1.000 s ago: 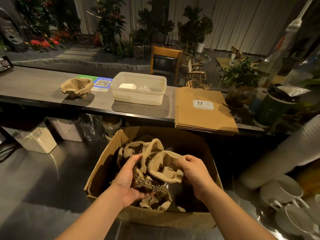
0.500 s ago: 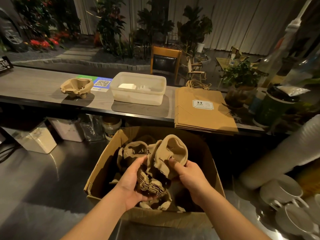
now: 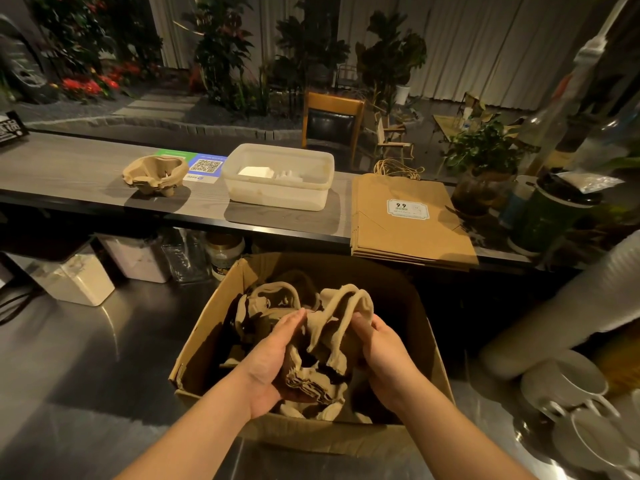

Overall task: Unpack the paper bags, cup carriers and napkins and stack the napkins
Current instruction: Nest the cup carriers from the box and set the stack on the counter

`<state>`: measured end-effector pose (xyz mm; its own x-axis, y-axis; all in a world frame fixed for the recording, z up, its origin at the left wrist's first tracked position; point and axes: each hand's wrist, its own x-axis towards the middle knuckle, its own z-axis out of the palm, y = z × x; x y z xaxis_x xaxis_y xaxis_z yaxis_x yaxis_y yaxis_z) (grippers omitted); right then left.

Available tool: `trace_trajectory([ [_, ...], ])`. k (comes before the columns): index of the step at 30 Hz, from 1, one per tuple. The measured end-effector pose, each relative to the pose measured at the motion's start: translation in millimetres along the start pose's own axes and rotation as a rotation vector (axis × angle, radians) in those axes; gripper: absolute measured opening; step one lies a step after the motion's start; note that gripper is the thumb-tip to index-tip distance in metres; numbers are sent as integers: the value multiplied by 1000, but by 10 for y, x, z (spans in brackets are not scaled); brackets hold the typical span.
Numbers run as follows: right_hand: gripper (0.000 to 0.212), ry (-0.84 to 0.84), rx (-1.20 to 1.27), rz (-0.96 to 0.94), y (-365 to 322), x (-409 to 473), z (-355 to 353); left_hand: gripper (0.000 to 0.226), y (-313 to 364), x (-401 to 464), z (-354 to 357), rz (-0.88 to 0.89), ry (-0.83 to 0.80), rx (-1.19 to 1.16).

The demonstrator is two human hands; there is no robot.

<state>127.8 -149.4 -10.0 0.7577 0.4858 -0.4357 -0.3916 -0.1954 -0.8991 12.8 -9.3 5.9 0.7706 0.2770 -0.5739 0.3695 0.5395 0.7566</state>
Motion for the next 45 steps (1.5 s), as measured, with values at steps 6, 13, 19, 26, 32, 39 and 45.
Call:
trace_trajectory([
  [6, 31, 27, 48, -21, 24, 14, -54, 46, -16, 64, -37, 134, 75, -19],
  [13, 27, 88, -115, 18, 39, 20, 22, 53, -37, 26, 9, 166, 66, -44],
  [19, 14, 132, -276, -106, 27, -23, 66, 58, -75, 14, 53, 220, 34, -2],
  [26, 31, 136, -473, -180, 53, -34, 141, 64, -96, 3, 113, 276, -59, 59],
  [32, 53, -16, -575, -185, 54, -55, 127, 68, -112, 14, 110, 292, -67, 79],
  [39, 56, -87, -520, -177, 40, -57, -27, 55, -135, 80, -7, 251, 28, 63],
  [45, 49, 235, -460, -92, 10, 104, -366, 66, -103, 90, -145, 216, 81, -21],
])
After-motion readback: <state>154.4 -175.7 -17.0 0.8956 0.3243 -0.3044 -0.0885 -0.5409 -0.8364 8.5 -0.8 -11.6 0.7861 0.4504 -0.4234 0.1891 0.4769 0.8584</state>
